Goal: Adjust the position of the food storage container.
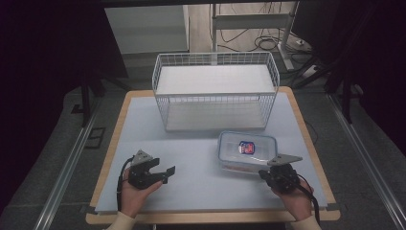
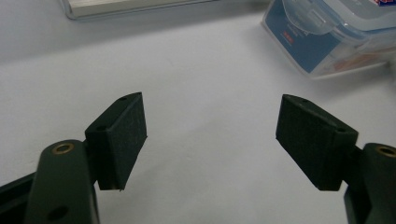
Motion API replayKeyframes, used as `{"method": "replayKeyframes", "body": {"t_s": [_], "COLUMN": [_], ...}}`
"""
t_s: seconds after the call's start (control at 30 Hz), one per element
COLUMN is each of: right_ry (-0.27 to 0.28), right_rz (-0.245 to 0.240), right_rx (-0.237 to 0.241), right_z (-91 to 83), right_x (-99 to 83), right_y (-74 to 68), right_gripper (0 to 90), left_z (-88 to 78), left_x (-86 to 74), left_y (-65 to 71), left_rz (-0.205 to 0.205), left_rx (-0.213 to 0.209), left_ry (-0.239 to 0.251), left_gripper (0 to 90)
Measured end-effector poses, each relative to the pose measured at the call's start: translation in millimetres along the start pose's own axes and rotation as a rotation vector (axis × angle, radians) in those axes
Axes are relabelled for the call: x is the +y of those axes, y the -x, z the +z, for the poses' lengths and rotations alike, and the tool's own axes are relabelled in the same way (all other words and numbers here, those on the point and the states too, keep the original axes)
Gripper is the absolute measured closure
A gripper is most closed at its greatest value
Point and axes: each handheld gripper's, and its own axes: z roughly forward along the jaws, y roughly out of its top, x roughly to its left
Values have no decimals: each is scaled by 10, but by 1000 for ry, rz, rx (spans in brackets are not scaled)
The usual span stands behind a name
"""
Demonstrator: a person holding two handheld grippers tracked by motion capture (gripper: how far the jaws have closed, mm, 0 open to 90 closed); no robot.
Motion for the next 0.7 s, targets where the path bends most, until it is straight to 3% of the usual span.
{"method": "replayKeyframes", "body": {"t_s": [0.5,0.7], "right_ry": [10,57], "right_rz": [25,44], "right_rx": [-33,-31], "right_z": [51,-231], "right_x": [-11,-5], "right_y": [131,149], "right_gripper": [895,894], "left_z": [43,31], "left_x": [22,20], "left_y": [48,26], "left_rz": [12,5], "left_rx": [-11,-7], "left_ry": [-5,-4], "left_gripper": [245,245]}}
